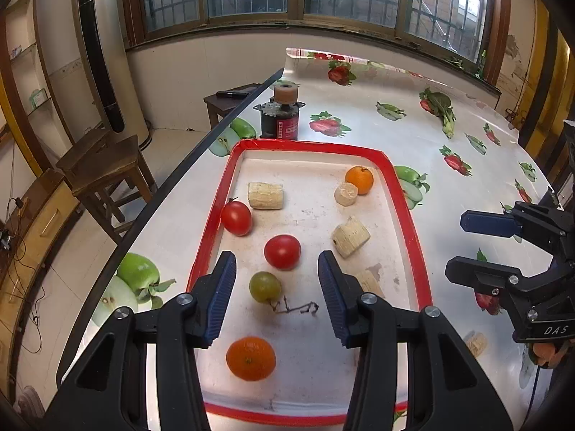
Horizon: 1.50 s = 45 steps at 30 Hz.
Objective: Organize fruits
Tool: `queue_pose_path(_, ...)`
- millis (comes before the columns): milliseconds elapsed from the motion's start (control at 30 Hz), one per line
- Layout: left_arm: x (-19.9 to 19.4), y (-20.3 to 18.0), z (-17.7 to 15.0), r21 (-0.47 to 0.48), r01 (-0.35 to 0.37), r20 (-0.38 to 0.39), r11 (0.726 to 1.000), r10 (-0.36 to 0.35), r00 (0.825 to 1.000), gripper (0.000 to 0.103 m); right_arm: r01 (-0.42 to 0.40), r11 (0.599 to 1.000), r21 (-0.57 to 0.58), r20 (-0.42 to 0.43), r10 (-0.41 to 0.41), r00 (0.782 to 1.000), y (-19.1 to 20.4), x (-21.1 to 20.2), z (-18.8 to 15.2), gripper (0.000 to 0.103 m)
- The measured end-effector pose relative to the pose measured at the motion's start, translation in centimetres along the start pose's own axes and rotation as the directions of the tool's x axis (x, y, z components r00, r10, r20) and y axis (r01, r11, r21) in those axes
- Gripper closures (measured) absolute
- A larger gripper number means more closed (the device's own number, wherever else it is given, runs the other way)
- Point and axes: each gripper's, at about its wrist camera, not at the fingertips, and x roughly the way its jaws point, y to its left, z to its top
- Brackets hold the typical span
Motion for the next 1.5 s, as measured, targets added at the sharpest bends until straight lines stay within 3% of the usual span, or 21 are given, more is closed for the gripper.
queue_pose_path(67, -0.7, -0.1, -0.4, -0.001, -0.002, 0.011, 1.000, 0.002, 1.000, 0.044, 0.004, 1.000, -0.016, 0.005, -0.004, 1.000, 0.3, -0.6, -0.4, 0.039)
queue_pose_path(133, -1.3, -0.2, -0.7, 0.000, -0.008, 0.030, 1.000, 0.008, 1.000, 0.041, 0.005, 1.000, -0.025, 0.005, -0.005, 1.000, 0.5, -1.1, -0.8, 0.038)
queue_pose_path(533, -3.6, -2.0, -2.2, 0.048, -0.025, 0.059, 0.999, 0.022, 0.998, 0.041, 0.024, 0.999, -0.033, 0.009, -0.024, 1.000, 0.7, -3.9, -3.8, 0.037)
queue_pose_path(700, -4.2, -2.4, -3.1, 0.053, -0.025, 0.059, 0.998, 0.022, 0.998, 0.041, 0.031, 0.998, -0.059, -0.001, -0.031, 1.000, 0.9, -4.7, -5.0, 0.032)
queue_pose_path(867, -5.2, -3.0, -3.8, 0.068, -0.038, 0.078, 0.997, 0.032, 0.996, 0.041, 0.047, 0.990, -0.135, -0.017, -0.050, 0.999, 2.0, -5.0, -5.8, 0.025)
queue_pose_path(1133, -6.4, -3.4, -5.2, 0.087, -0.038, 0.092, 0.995, 0.030, 0.995, 0.040, 0.043, 0.957, -0.286, -0.022, -0.051, 0.998, 4.9, -5.2, -6.9, 0.022)
queue_pose_path(1500, -7.4, -3.0, -7.4, 0.083, -0.082, 0.088, 0.993, 0.074, 0.993, 0.040, 0.011, 0.936, -0.351, -0.032, -0.023, 0.999, 6.4, -5.1, -7.0, 0.022)
